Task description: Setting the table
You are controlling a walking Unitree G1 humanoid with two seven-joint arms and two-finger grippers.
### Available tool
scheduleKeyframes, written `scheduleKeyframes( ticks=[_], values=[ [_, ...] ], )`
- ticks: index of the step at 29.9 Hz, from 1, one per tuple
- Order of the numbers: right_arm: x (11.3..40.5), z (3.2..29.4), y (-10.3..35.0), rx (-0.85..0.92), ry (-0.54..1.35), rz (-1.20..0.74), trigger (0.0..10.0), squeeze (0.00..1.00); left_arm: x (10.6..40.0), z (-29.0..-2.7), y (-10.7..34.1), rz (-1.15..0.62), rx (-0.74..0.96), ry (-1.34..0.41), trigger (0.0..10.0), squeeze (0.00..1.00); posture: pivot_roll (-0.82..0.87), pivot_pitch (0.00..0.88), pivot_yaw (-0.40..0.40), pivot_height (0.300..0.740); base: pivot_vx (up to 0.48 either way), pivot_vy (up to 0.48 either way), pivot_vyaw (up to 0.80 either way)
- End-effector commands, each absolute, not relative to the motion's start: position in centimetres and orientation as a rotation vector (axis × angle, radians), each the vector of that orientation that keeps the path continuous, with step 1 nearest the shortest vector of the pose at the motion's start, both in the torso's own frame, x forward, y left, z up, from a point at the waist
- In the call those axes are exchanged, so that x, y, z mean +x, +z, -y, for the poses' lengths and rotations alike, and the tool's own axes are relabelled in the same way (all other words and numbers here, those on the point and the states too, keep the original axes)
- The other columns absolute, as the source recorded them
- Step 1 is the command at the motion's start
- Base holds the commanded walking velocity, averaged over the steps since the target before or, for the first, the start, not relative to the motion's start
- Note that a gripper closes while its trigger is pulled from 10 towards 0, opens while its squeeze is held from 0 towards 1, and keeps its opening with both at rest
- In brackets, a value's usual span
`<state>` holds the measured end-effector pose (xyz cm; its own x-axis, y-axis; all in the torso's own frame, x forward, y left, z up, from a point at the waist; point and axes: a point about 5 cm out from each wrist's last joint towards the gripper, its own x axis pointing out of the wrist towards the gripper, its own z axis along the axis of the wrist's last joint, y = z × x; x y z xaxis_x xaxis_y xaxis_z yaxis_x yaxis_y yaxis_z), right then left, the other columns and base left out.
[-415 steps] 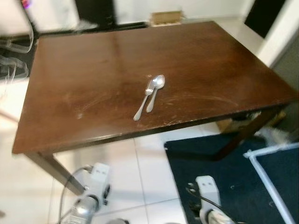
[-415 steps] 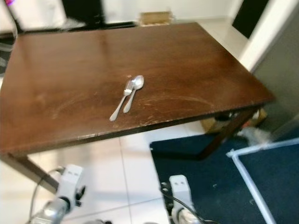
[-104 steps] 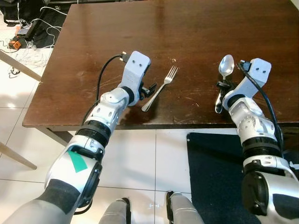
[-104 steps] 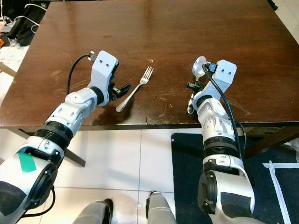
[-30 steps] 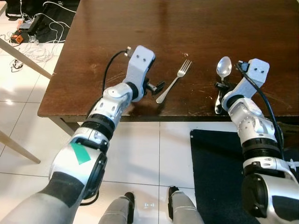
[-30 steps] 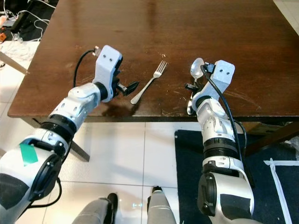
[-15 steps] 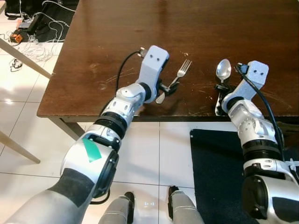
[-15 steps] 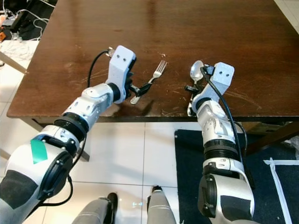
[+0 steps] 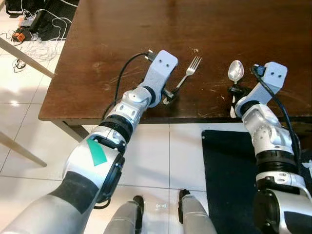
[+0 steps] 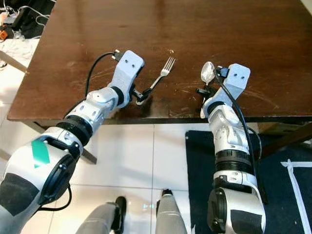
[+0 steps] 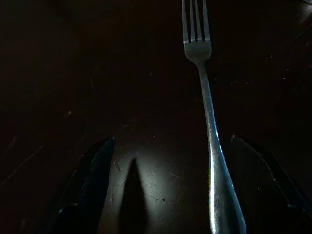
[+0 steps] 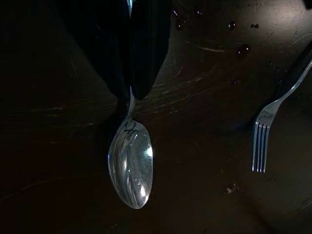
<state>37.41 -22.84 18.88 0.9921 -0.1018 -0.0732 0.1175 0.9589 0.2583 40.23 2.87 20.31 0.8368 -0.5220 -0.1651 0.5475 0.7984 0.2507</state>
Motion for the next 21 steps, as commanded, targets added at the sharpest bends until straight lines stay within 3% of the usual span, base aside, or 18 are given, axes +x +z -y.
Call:
scheduleKeyframes(
  ticks=[1, 11, 18, 19, 21],
  values=[
    [36.8, 22.8, 16.8, 0.277, -0.131, -0.143, 10.0, 0.0, 40.2, -2.9, 19.8, -0.107, 0.31, -0.563, 10.0, 0.0, 0.0, 0.303, 0.159, 0.74, 0.0, 0.0, 0.0],
    [36.8, 22.6, 17.1, 0.273, -0.129, -0.146, 10.0, 0.0, 39.8, -1.1, 20.6, -0.081, 0.208, -0.639, 10.0, 0.0, 0.0, 0.315, 0.159, 0.74, 0.0, 0.0, 0.0],
    [36.9, 22.5, 17.4, 0.272, -0.127, -0.143, 10.0, 0.0, 39.5, -0.8, 19.8, -0.116, 0.346, -0.684, 10.0, 0.0, -0.01, 0.307, 0.154, 0.74, 0.0, 0.0, 0.0],
    [37.0, 22.5, 17.4, 0.271, -0.126, -0.143, 10.0, 0.0, 39.5, -0.9, 19.6, -0.125, 0.377, -0.681, 9.5, 0.0, -0.01, 0.306, 0.154, 0.74, 0.0, 0.0, 0.0],
    [37.0, 22.5, 17.5, 0.271, -0.126, -0.142, 10.0, 0.0, 39.5, -1.1, 19.4, -0.138, 0.41, -0.674, 9.5, 0.0, -0.01, 0.304, 0.152, 0.74, 0.0, 0.0, 0.0]
  ],
)
